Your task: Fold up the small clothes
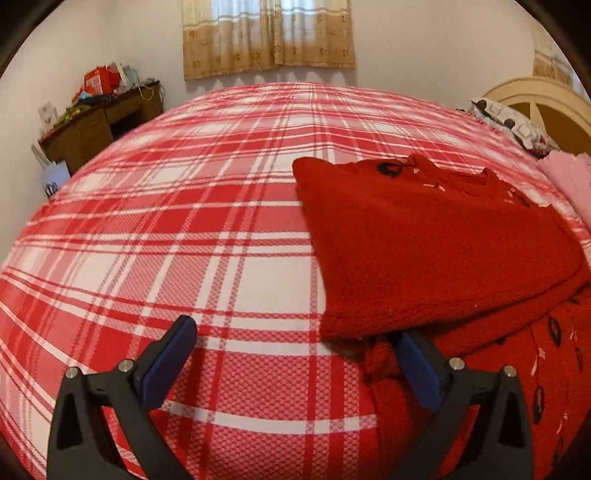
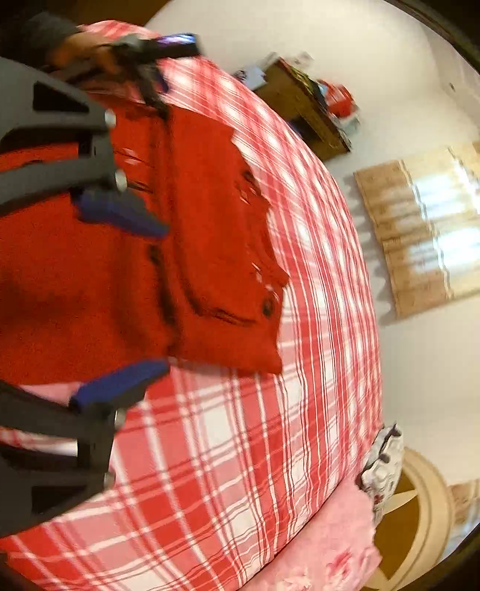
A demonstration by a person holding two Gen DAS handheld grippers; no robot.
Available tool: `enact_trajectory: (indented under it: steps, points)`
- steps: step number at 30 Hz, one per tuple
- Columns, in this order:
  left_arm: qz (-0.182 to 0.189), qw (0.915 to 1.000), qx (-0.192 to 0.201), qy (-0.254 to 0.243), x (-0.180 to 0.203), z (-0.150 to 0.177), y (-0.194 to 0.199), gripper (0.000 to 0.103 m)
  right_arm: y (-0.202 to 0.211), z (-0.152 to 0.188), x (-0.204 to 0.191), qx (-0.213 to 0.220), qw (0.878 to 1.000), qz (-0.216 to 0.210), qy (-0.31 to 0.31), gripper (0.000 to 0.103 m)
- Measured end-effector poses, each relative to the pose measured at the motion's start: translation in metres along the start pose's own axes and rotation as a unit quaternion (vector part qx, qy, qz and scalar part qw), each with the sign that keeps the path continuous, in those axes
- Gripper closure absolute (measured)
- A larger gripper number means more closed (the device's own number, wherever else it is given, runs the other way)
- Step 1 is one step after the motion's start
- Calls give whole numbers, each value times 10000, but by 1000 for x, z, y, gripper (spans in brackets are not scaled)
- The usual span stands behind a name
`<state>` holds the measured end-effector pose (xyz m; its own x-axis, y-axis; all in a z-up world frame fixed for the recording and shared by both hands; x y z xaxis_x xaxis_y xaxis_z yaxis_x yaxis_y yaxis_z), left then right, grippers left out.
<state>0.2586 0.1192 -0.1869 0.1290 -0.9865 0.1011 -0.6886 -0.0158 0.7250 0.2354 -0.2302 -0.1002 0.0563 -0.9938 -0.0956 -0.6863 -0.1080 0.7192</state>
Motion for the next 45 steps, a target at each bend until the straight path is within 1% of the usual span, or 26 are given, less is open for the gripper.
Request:
enact_trajectory:
  steps: [3,5,8,9,10,11,12,13,16,19,21,23,26,27,28,29,30,31,33,34,38,39,40,42,44,45]
  points:
    - [94,9999,31,119,-3,1,0,0,-24,-20,-6,-71,9999,72,48,56]
    - [43,9999,77,70,-1,2,0,0,-34,-24,-14,-96,9998,29,181,57]
    - [64,9999,90,90,-2,2,0,0,-63,-29,-22,-373,9990,80,230,59]
    - [124,9998,71,165,-4,2,-1,0,-73,-28,-23,-478,9986,103,217,62]
    - [177,9996,52,234,-7,2,-2,0,-79,-26,-24,-538,9981,171,230,73]
    - [221,9993,41,283,-8,2,-2,0,-86,-25,-25,-603,9975,223,305,82]
    - [244,9992,39,302,-9,2,-2,0,-90,-22,-29,-670,9964,242,456,94]
    - [231,9993,52,285,-8,2,-2,0,-89,-20,-31,-641,9960,289,555,95]
    - [217,9994,60,267,-8,3,-2,0,-73,-21,-32,-265,9962,406,716,96]
    - [222,9994,60,269,-8,3,-2,0,-49,-29,-27,132,9960,498,730,97]
    - [228,9993,62,274,-9,3,-2,0,-41,-32,-21,261,9954,616,686,97]
    - [233,9993,59,280,-9,3,-2,0,-42,-33,-10,270,9945,822,597,97]
    - [226,9993,55,280,-9,3,-3,0,-56,-27,10,65,9938,1047,373,97]
    - [225,9993,54,282,-9,3,-2,0,-61,-25,13,-10,9945,999,307,97]
    - [227,9993,57,285,-10,3,-2,0,-66,-22,15,-129,9957,877,282,97]
    - [230,9993,58,284,-10,3,-2,0,-70,-18,16,-187,9955,874,302,97]
    - [232,9993,57,286,-10,3,-2,0,-72,-16,17,-196,9940,1009,370,97]
    - [231,9993,50,286,-10,3,-3,0,-73,-13,17,-220,9936,1031,396,97]
    - [255,9992,40,310,-11,3,-1,0,-75,-11,18,-330,9938,980,417,96]
    - [277,9990,98,331,-11,4,2,0,-71,-11,19,-263,9933,1040,433,92]
    - [485,9979,174,392,-13,13,19,0,-54,-18,26,-11,9909,1295,360,91]
    - [436,9978,288,410,-16,17,28,0,-47,-22,26,122,9911,1277,354,82]
    - [325,9981,375,372,-16,20,34,0,-40,-26,22,245,9919,1189,367,63]
    - [121,9982,541,247,-19,21,46,0,-35,-32,10,319,9955,794,400,46]
    - [1,9966,781,277,-23,15,58,0,-40,-37,-11,246,9972,371,603,46]
    - [24,9960,834,322,-24,10,61,0,-45,-38,-20,215,9967,301,726,46]
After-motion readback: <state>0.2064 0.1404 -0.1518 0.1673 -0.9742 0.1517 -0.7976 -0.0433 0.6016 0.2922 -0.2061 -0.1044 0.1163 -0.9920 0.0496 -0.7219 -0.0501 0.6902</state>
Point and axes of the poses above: each gripper's, at about its wrist camera, not at the fingertips, and y roughly against the way its jaws point, x to its right, z to its underside, the point moved 4 cm from there along -y, roughly the way its jaws point, and after that the axes turned 8 degrees about z, right-handed, at the moved point
